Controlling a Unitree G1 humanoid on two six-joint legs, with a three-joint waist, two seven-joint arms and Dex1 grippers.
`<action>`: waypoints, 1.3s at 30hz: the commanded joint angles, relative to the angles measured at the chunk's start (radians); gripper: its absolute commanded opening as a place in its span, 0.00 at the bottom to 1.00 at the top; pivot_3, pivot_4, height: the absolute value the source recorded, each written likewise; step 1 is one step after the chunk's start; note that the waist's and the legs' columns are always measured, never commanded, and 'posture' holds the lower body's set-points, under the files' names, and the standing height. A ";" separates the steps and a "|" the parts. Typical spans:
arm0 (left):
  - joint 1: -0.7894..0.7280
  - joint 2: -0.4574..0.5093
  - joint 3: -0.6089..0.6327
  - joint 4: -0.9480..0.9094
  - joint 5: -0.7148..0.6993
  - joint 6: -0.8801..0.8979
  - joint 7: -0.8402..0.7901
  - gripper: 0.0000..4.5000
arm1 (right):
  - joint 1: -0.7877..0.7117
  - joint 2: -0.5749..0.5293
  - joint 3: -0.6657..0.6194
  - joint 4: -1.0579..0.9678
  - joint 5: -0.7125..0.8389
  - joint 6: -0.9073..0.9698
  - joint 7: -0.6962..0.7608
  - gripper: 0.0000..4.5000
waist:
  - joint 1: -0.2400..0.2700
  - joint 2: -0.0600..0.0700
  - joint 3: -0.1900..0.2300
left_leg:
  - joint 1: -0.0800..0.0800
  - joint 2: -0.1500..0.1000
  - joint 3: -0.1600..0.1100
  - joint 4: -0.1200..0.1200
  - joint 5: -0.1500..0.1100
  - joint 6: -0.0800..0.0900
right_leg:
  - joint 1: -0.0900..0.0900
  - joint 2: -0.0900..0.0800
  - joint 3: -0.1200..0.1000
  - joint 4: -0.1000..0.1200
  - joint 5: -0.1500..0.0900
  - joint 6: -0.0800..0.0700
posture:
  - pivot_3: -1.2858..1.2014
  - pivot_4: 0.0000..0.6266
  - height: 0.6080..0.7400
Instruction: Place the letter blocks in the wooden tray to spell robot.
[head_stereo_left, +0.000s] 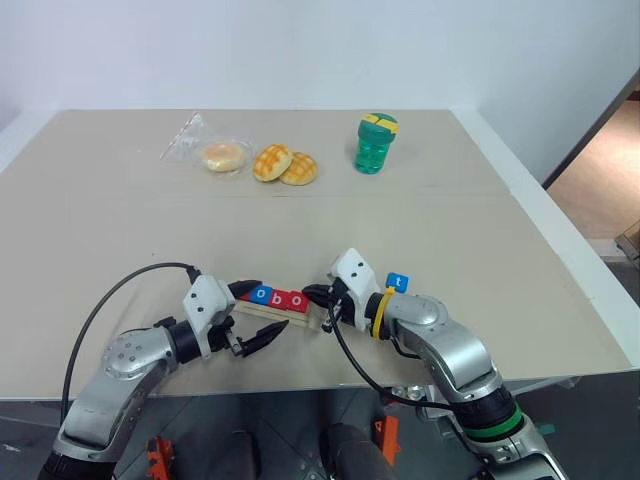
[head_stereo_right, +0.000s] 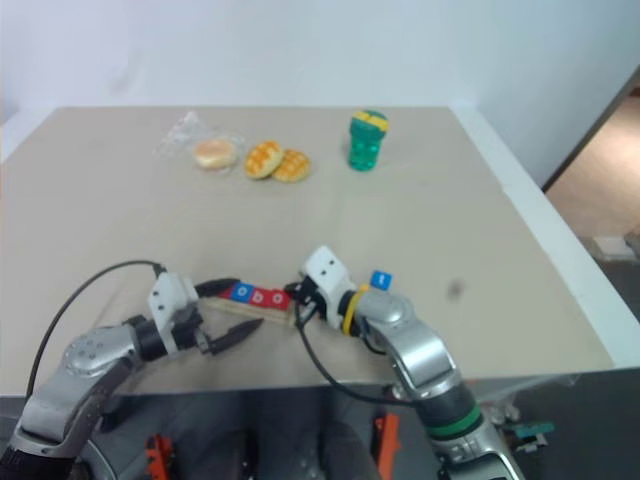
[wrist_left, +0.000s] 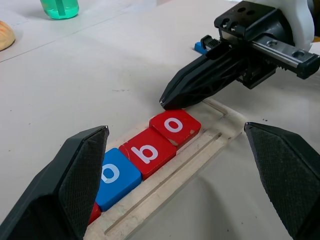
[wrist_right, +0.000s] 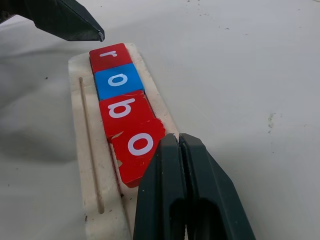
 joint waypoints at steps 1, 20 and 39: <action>0.001 0.005 0.012 -0.033 -0.012 -0.001 0.000 1.00 | 0.008 -0.006 -0.003 -0.042 0.009 -0.003 0.001 0.01 | 0.000 0.000 0.000 | 0.000 0.000 0.000 0.000 0.000 0.000 | 0.000 0.000 0.000 0.000 0.000 0.000 | 0.52 0.24 1.00; 0.021 0.011 0.009 -0.026 -0.001 -0.017 -0.012 1.00 | -0.002 0.011 -0.029 -0.048 0.001 -0.013 -0.048 0.01 | 0.000 0.000 0.000 | 0.000 0.000 0.000 0.000 0.000 0.000 | 0.000 0.000 0.000 0.000 0.000 0.000 | 0.52 0.24 1.00; -0.012 0.027 -0.015 -0.018 -0.022 -0.003 -0.083 1.00 | -0.038 -0.406 -0.313 0.180 0.152 -0.132 0.346 0.99 | 0.002 0.000 0.000 | -0.001 -0.003 0.000 0.000 -0.001 0.001 | 0.001 -0.002 0.001 -0.001 -0.003 0.003 | 0.52 0.24 1.00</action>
